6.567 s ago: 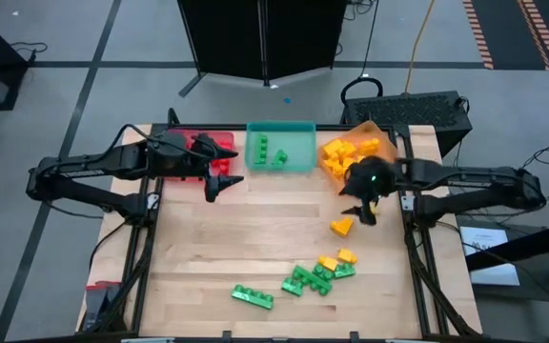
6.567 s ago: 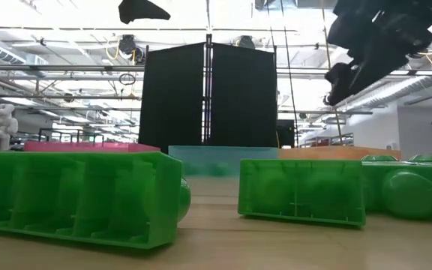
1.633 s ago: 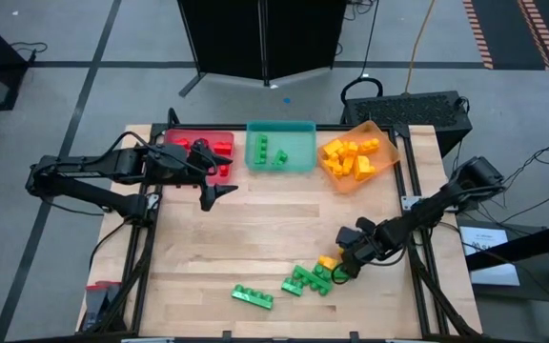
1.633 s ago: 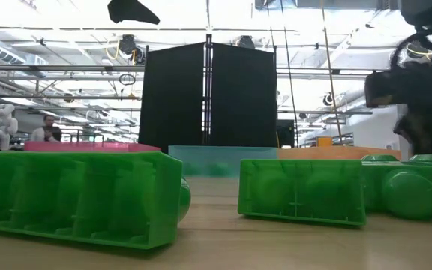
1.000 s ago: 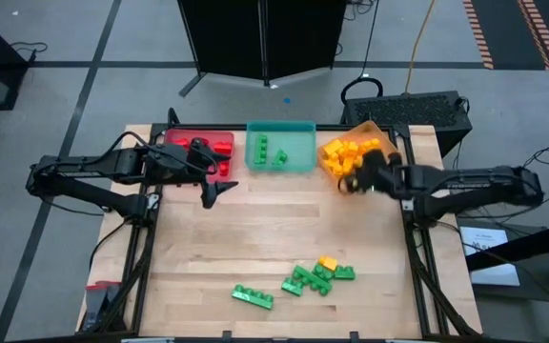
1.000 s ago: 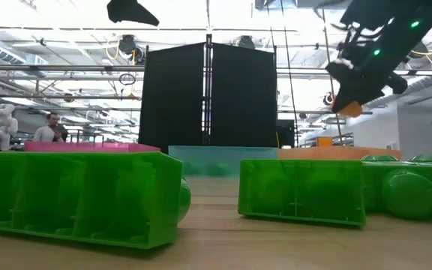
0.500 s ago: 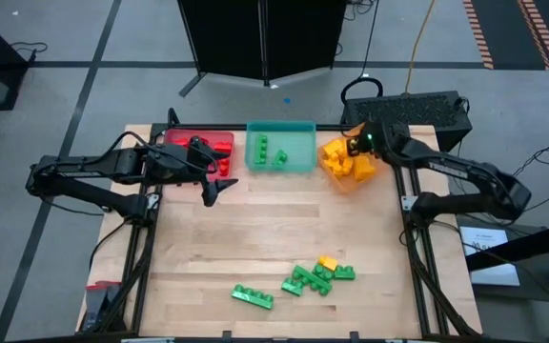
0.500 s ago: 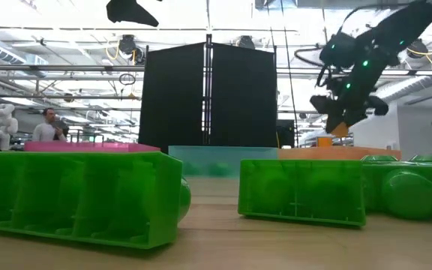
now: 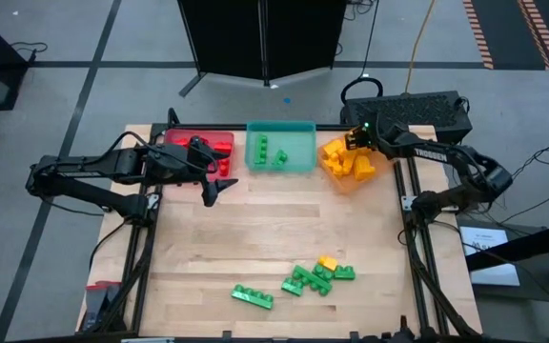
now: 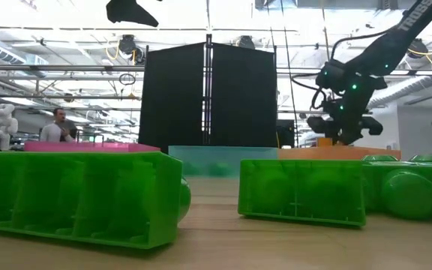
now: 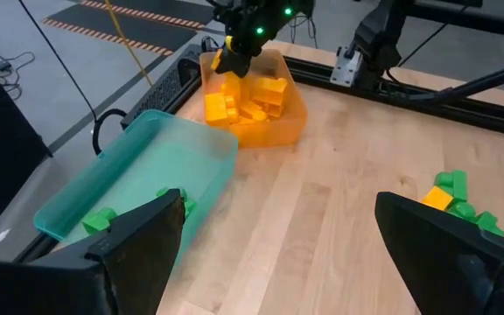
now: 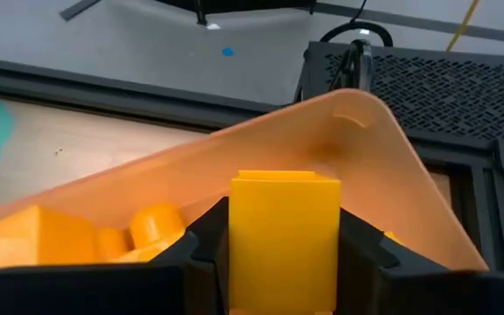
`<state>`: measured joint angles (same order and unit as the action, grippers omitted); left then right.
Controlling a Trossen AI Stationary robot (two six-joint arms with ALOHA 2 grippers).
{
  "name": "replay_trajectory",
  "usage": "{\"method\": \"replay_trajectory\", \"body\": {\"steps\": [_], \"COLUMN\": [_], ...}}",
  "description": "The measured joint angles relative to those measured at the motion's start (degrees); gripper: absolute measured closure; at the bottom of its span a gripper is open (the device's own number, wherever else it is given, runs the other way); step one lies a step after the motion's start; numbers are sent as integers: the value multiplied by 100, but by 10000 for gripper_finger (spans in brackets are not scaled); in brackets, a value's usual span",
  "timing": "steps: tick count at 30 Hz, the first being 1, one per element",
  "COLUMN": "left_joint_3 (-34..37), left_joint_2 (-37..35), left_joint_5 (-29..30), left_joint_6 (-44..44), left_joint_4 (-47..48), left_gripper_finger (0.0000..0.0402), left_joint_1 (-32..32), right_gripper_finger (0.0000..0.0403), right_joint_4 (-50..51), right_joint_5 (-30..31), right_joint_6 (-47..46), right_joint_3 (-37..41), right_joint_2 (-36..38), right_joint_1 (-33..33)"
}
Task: Sort blocks
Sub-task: Put the yellow game piece into the orange bin, then put the green game piece into the blue bin
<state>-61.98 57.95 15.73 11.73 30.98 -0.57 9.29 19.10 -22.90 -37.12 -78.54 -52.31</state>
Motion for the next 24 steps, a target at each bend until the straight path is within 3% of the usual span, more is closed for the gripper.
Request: {"method": "replay_trajectory", "body": {"steps": [3,8,11,19,24], "left_joint_3": [0,0,0,0,0], "left_joint_2": [0,0,0,0,0], "left_joint_5": [0,0,-1,-2,-2], "left_joint_6": [0,2,1,-2,-4], "left_joint_4": [0,0,2,2,1], "left_gripper_finger": [29,29,29,29,29], "left_joint_1": [-1,-1,-1,-1,-1], "right_gripper_finger": [273,169,133,137,147], "right_joint_4": [-128,-209,8,1566,2440], "right_joint_5": [-42,-209,-302,-1040,-2377], "right_joint_6": [207,305,307,1323,2110], "right_joint_3": [-2,-152,-419,-2090,-3434], "right_joint_2": [-45,-50,-50,240,686], "right_joint_1": [-42,-64,-64,-22,187]}}
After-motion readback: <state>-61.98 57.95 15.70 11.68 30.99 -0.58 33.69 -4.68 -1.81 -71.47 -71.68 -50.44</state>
